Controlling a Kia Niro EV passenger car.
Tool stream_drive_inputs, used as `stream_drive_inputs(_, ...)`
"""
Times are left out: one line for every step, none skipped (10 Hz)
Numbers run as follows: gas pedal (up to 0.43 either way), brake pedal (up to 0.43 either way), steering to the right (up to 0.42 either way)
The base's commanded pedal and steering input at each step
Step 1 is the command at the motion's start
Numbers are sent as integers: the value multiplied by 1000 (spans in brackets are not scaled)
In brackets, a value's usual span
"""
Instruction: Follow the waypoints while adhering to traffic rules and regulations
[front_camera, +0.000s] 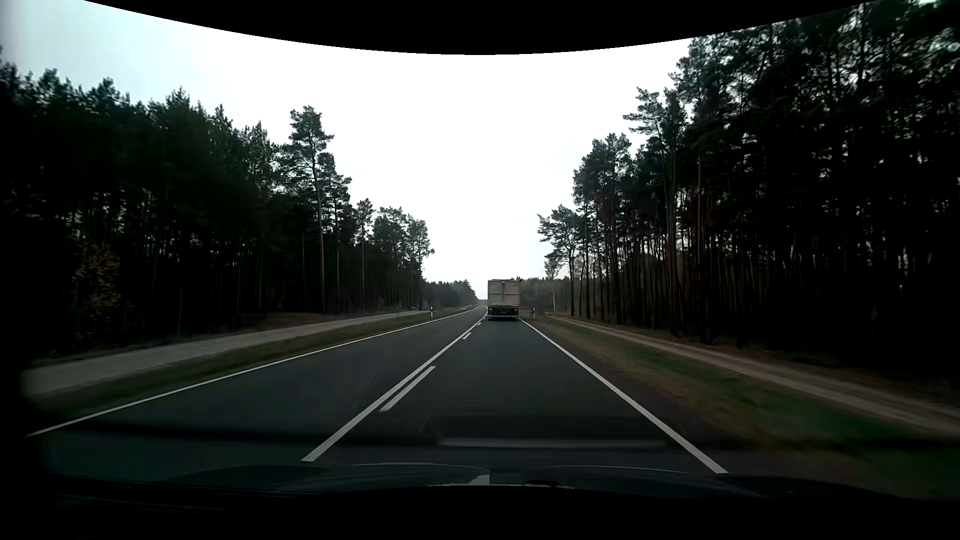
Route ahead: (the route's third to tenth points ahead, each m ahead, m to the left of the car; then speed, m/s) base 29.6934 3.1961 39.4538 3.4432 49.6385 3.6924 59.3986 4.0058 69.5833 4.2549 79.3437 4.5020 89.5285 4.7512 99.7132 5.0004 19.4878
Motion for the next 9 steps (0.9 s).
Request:
stream_drive_inputs(209, 0, 0)
stream_drive_inputs(209, 0, 0)
stream_drive_inputs(209, 0, 0)
stream_drive_inputs(209, 0, 0)
stream_drive_inputs(209, 0, 0)
stream_drive_inputs(209, 0, 0)
stream_drive_inputs(209, 0, 0)
stream_drive_inputs(209, 0, 0)
stream_drive_inputs(209, 0, 0)
